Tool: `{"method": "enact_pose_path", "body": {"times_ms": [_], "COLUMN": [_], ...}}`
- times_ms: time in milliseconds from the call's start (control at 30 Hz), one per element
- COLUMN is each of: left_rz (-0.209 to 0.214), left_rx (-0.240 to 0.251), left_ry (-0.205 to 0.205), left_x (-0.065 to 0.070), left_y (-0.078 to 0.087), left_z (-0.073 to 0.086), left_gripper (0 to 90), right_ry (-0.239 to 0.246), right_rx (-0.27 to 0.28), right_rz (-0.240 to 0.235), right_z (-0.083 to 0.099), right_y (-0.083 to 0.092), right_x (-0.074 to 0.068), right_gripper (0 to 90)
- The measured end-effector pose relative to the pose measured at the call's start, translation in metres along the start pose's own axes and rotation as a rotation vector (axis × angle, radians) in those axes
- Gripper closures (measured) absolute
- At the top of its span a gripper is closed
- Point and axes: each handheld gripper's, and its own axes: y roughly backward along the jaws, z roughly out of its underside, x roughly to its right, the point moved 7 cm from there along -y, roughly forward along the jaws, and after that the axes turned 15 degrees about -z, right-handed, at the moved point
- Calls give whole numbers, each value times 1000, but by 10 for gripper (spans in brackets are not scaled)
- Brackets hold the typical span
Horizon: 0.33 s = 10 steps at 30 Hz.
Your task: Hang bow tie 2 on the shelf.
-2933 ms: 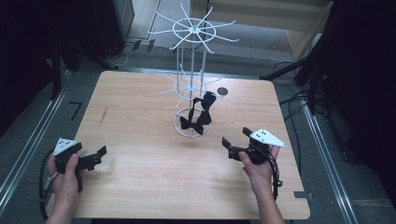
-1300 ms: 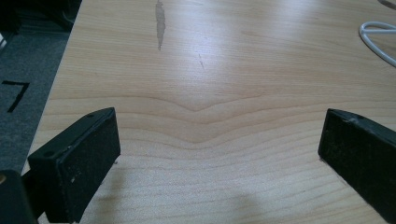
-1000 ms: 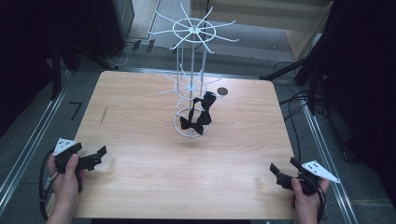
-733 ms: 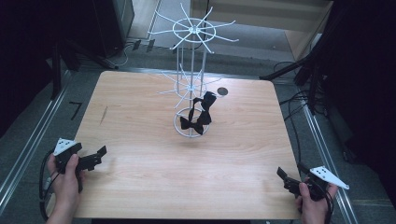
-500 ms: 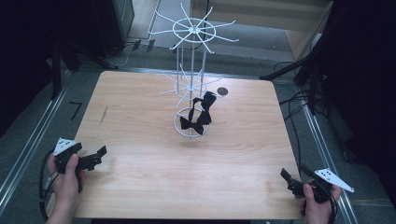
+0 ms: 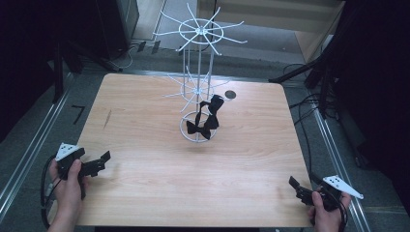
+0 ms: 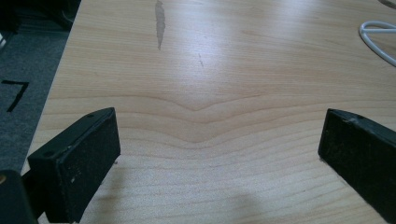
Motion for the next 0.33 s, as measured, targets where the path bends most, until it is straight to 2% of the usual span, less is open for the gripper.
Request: {"method": "enact_pose_path", "body": {"times_ms": [333], "left_rz": [2], "left_rx": [-1], "left_ry": [1], "left_x": [0], "left_y": [0], "left_z": [0], "left_gripper": [0], "right_ry": [16], "right_rx": [-14], "right_rz": [3], "right_z": [0], "right_y": [-3], "right_x": [-2], "right_gripper": [76]}}
